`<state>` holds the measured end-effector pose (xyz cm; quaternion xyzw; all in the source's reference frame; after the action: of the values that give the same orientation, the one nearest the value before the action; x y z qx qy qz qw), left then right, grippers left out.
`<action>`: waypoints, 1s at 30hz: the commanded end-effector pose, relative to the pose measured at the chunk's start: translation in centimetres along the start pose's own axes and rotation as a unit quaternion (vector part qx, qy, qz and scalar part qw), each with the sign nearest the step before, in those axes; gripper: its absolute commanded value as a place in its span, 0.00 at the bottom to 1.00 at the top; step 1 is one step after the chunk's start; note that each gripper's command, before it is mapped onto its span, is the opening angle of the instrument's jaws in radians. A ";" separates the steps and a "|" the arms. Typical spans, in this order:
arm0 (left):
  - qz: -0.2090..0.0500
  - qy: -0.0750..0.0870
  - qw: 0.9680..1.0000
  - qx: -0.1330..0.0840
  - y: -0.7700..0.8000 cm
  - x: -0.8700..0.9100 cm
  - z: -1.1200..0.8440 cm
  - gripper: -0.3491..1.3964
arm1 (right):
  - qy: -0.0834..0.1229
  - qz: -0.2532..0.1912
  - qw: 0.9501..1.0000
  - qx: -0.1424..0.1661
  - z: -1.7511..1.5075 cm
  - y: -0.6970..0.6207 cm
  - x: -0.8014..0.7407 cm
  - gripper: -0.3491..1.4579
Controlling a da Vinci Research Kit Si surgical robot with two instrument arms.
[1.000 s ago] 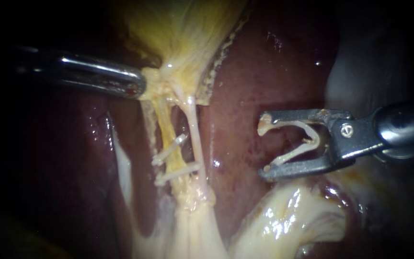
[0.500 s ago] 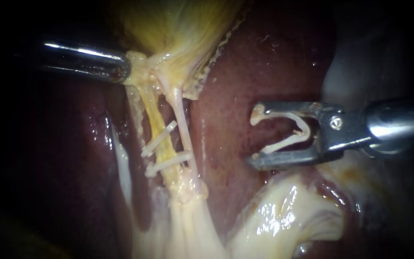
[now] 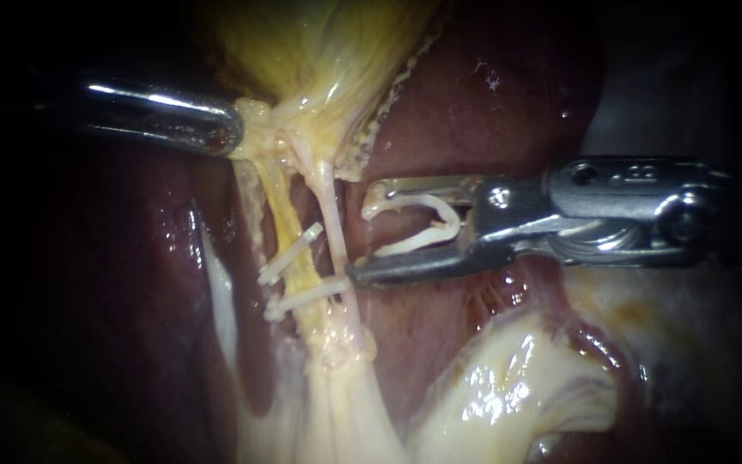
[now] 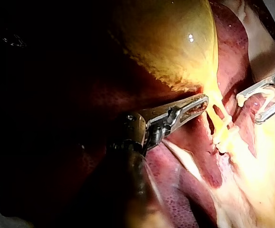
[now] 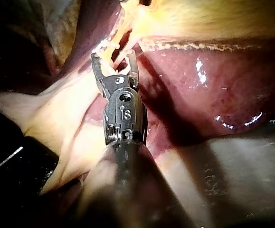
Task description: Clipping third clip left tube
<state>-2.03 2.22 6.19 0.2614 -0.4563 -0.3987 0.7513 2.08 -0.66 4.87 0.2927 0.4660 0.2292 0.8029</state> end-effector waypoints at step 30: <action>0.001 0.002 1.000 0.004 -0.03 0.04 0.06 0.00 | 0.010 0.040 0.998 0.036 0.63 0.38 -0.14 0.43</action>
<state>-2.09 2.17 6.21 0.2645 -0.4566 -0.3958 0.7516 2.55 -0.63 5.49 0.3387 0.4687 0.2500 0.7766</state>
